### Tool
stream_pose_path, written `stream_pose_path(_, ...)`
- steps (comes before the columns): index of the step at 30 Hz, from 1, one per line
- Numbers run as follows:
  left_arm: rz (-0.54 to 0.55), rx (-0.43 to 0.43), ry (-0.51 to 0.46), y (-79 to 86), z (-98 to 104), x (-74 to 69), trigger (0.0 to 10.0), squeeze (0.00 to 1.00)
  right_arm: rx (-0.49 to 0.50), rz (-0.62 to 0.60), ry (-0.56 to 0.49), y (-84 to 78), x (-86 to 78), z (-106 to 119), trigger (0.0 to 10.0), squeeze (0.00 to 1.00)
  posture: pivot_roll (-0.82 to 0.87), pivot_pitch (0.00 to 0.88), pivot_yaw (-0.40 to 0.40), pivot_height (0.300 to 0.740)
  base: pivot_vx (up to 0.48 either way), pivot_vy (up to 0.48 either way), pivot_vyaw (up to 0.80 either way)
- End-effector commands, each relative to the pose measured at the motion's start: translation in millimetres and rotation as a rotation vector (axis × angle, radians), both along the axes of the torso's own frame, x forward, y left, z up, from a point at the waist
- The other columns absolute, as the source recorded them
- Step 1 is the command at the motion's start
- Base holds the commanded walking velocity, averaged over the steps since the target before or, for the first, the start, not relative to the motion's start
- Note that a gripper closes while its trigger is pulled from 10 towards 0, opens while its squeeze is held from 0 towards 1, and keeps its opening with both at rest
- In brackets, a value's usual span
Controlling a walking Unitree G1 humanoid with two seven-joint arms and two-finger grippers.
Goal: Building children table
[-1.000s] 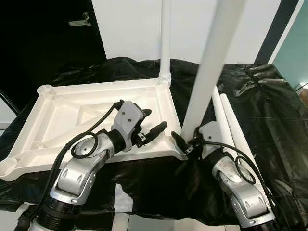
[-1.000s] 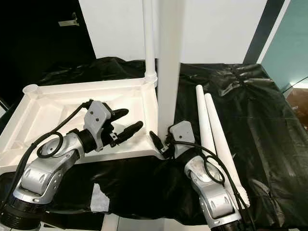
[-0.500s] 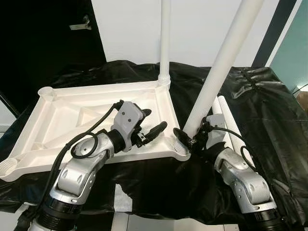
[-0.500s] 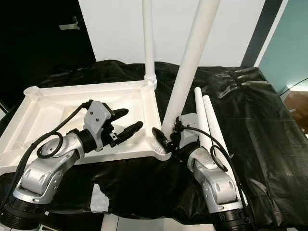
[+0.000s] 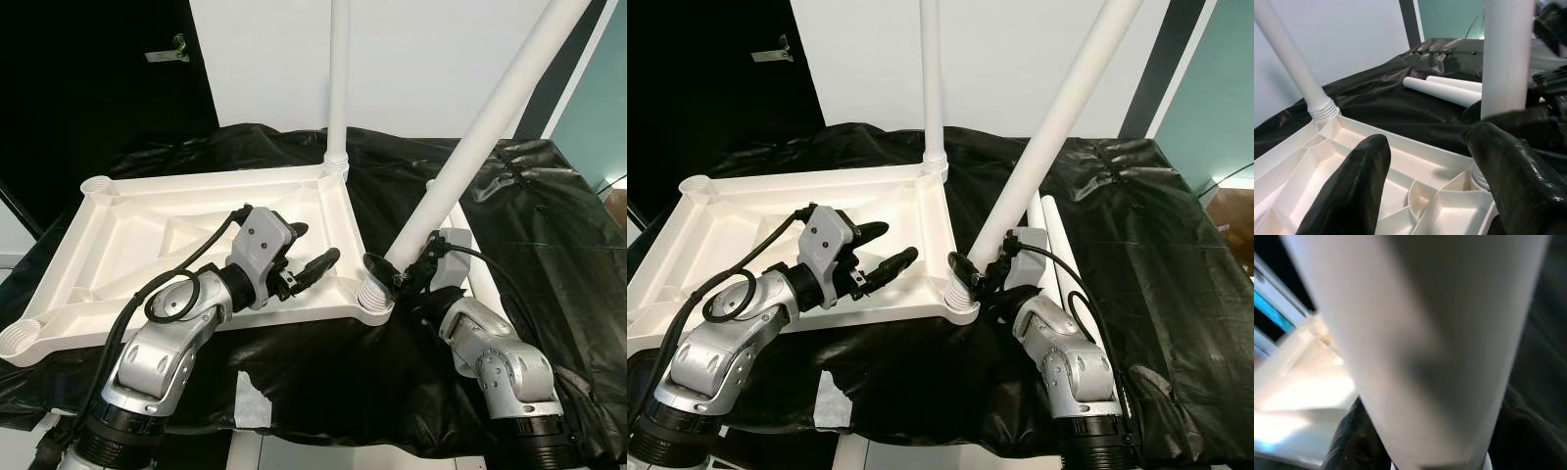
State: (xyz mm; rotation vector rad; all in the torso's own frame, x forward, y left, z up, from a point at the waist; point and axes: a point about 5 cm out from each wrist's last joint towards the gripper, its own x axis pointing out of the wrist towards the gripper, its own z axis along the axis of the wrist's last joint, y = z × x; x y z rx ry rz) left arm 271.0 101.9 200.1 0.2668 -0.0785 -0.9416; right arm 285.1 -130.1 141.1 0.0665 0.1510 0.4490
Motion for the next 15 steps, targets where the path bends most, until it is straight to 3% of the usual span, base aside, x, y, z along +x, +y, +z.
stream_pose_path(1,-0.028,0.018,0.004,-1.0,-1,0.4,10.0,0.0,-0.161,-0.022,0.068,-9.8,-6.1,-25,10.0,0.0,-0.03,0.0,0.009,0.74,0.0,0.0,0.0)
stream_pose_path(6,-0.025,0.017,0.001,-0.9,0,1.3,10.0,0.0,-0.239,0.04,0.061,-6.4,-11.7,-33,10.0,0.0,-0.03,0.0,0.008,0.74,0.0,0.0,0.0)
stream_pose_path(15,-0.019,0.015,0.002,1.4,1,0.2,10.0,0.0,-0.22,0.073,0.057,-6.9,-19.6,-47,10.0,0.0,-0.03,0.002,0.012,0.74,0.0,0.0,0.0)
